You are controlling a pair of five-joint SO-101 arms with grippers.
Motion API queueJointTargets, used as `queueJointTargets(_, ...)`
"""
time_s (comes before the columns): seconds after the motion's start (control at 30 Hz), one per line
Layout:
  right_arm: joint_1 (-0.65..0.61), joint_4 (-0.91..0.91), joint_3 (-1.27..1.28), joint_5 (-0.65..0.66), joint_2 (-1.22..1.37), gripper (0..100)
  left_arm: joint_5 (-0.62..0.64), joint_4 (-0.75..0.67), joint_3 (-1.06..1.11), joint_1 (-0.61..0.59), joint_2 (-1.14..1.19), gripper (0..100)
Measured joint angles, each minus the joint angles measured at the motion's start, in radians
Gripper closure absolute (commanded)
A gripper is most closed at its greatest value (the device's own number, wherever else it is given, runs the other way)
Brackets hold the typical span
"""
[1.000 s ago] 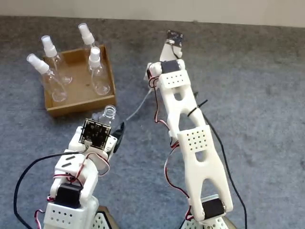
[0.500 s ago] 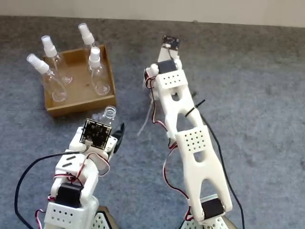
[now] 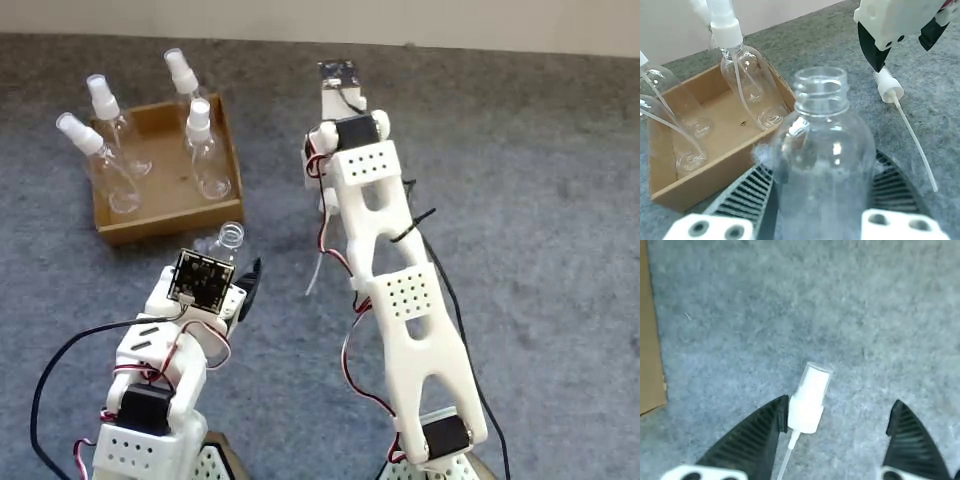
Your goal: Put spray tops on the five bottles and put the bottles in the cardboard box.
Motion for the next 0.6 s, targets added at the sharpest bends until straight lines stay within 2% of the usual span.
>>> queueJointTargets(0.4,-0.055,-0.044,-0.015,0.012,0.163,70.5,0.000,0.000,0.000,0.000,0.000,90)
queueJointTargets(0.6,-0.057,-0.044,-0.078,0.012,0.193,85.2,0.000,0.000,0.000,0.000,0.000,90)
